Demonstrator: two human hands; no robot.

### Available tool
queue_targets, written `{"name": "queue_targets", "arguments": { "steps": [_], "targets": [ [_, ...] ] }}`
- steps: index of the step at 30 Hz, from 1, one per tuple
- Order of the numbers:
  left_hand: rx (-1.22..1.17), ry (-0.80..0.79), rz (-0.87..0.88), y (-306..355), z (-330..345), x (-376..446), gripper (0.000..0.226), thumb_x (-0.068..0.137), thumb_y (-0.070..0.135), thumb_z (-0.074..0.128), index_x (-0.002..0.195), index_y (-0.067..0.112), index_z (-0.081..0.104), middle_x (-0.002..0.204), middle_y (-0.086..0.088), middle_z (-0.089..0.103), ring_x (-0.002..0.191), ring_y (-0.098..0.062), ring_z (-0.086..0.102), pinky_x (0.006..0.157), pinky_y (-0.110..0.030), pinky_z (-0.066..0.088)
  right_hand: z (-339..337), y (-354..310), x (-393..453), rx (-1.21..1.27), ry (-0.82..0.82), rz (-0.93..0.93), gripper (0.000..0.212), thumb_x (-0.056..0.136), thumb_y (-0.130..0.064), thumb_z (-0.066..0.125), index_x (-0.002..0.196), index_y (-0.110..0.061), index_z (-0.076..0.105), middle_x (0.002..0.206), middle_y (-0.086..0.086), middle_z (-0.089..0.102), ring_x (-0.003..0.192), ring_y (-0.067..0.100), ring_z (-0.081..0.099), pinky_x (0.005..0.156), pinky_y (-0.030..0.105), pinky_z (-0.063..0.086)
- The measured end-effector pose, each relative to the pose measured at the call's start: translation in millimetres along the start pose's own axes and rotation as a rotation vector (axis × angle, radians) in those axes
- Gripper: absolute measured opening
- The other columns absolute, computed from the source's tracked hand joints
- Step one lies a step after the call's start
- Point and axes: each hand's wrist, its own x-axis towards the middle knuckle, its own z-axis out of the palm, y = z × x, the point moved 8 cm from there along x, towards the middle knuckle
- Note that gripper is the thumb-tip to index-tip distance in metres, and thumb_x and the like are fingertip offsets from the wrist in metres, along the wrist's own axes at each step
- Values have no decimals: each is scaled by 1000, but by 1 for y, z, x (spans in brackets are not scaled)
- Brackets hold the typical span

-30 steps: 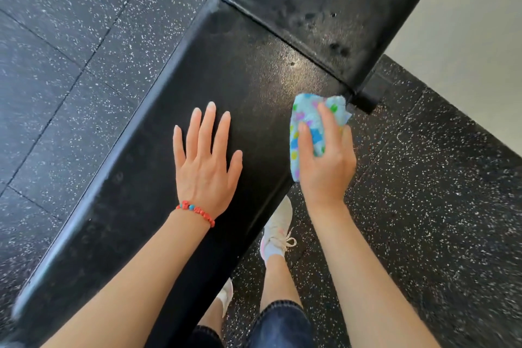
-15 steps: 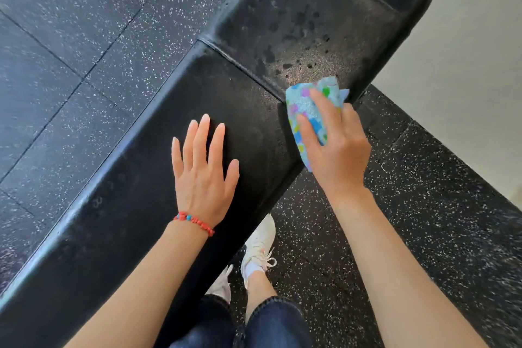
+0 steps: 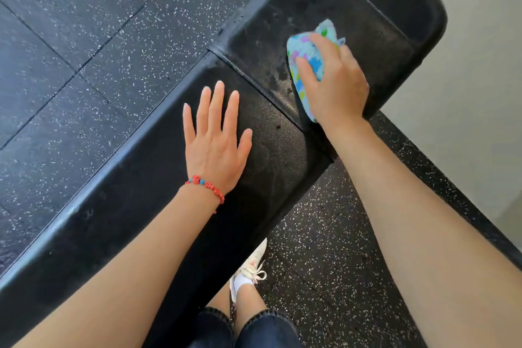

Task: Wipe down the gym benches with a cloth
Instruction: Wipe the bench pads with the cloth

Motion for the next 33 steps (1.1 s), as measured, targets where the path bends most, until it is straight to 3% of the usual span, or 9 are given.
{"name": "queue_targets", "arguments": {
  "steps": [4, 9, 12, 15, 18, 20, 23, 27, 33],
  "targets": [
    [0, 0, 0, 1, -2, 2, 56, 92, 36, 36, 140, 7, 39, 148, -16, 34, 137, -33, 26, 111, -55, 15, 1, -4, -12, 21, 57, 42, 41, 91, -38, 49, 128, -21, 52, 107, 14, 58, 96, 28, 57, 71, 37, 47],
    [10, -5, -7, 1, 0, 2, 56, 92, 35, 37, 141, 7, 38, 149, -16, 33, 138, -32, 25, 112, -54, 14, 7, -20, -39, 19, 48, -110, 36, 85, -37, 53, 112, -16, 64, 84, 13, 62, 70, 28, 60, 51, 30, 48],
    [9, -2, -5, 1, 0, 2, 56, 92, 35, 38, 141, 7, 37, 149, -16, 32, 138, -32, 24, 112, -54, 14, 10, -20, -9, 7, 27, -102, 35, 87, -35, 57, 118, -18, 60, 94, 14, 61, 80, 28, 60, 60, 37, 51],
    [13, -7, -11, 1, -1, 2, 56, 91, 35, 37, 140, 8, 37, 149, -16, 33, 138, -31, 22, 112, -53, 13, 13, -21, 46, 53, 74, 68, 37, 91, -38, 51, 125, -25, 54, 113, 12, 58, 102, 27, 55, 79, 39, 47],
    [3, -1, -26, 0, -2, 3, 56, 89, 36, 38, 139, 9, 37, 148, -16, 35, 137, -30, 23, 112, -52, 13, 16, -26, 73, 53, 93, 96, 37, 92, -39, 48, 127, -28, 51, 114, 9, 57, 103, 24, 55, 81, 40, 49],
    [-19, 14, -44, 1, -5, 6, 56, 88, 35, 40, 138, 9, 37, 146, -16, 37, 136, -30, 25, 111, -53, 16, 16, -34, 58, 69, 91, 23, 37, 90, -37, 49, 125, -25, 54, 106, 11, 59, 94, 24, 58, 72, 37, 50],
    [-63, 74, -117, 2, -8, 14, 57, 87, 33, 43, 136, 7, 36, 144, -19, 39, 135, -31, 27, 110, -54, 17, 23, -61, 19, 56, 48, -236, 36, 84, -36, 50, 112, -18, 65, 84, 12, 62, 71, 27, 61, 54, 31, 48],
    [-78, 102, -171, 6, -10, 32, 57, 89, 33, 42, 137, 4, 34, 144, -22, 37, 136, -33, 24, 112, -54, 15, 26, -66, 39, 27, -5, -479, 31, 84, -36, 55, 104, -17, 69, 74, 10, 61, 65, 26, 62, 48, 31, 49],
    [-62, 75, -274, 8, -3, 47, 58, 91, 35, 39, 138, 2, 32, 146, -22, 34, 137, -33, 21, 112, -54, 14, 11, -21, 120, -2, 26, -125, 38, 89, -40, 51, 124, -26, 56, 108, 14, 60, 97, 31, 57, 73, 38, 44]
  ]
}}
